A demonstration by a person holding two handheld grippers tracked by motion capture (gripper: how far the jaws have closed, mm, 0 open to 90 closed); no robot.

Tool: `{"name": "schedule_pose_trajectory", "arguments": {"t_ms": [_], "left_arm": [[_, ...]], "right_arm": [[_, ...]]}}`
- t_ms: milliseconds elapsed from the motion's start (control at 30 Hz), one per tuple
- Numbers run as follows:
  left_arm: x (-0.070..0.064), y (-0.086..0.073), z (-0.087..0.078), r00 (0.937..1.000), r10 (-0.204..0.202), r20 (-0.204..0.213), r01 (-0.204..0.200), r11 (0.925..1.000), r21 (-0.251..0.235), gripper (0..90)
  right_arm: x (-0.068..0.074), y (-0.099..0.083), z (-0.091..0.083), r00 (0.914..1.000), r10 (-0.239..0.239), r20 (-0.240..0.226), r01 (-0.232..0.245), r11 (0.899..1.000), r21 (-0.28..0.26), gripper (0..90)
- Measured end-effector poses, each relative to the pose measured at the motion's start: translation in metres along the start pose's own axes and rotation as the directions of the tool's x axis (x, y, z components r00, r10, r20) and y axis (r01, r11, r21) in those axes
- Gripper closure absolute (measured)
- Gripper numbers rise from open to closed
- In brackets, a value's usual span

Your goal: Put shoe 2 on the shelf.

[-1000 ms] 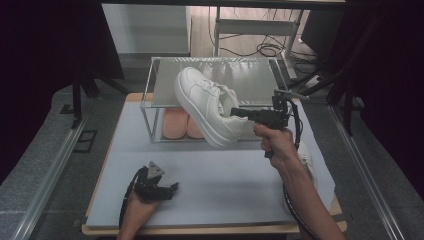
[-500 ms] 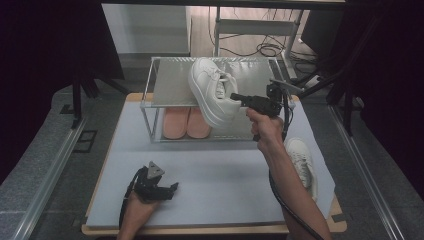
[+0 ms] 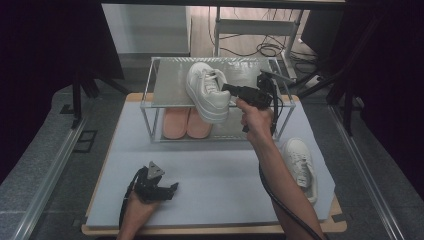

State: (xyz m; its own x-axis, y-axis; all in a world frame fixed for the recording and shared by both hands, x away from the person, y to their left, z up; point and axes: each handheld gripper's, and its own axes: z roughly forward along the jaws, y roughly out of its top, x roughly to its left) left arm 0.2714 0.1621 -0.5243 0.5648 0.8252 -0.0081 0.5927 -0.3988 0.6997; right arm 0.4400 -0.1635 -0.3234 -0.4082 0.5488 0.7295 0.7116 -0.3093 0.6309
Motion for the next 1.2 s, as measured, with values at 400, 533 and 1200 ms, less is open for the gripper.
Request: {"name": "schedule_pose_trajectory", "arguments": {"t_ms": [400,533,1200], "left_arm": [[0.0,0.0,0.0,1.0,0.005,-0.001,-0.005,1.0,-0.001,15.2],[0.0,0.0,0.0,1.0,0.005,-0.001,-0.005,1.0,0.0,15.2],[0.0,0.0,0.0,1.0,0.006,-0.003,-0.006,1.0,0.001,15.2]], "right_arm": [[-0.005,0.009,-0.02,0.9982,-0.058,-0.013,0.057,0.998,-0.04,55.8],[-0.006,0.008,-0.035,0.994,-0.107,-0.022,0.105,0.992,-0.063,55.9],[0.01,-0.066,-0.059,0.8757,-0.483,0.012,0.482,0.875,0.034,90.0]]}}
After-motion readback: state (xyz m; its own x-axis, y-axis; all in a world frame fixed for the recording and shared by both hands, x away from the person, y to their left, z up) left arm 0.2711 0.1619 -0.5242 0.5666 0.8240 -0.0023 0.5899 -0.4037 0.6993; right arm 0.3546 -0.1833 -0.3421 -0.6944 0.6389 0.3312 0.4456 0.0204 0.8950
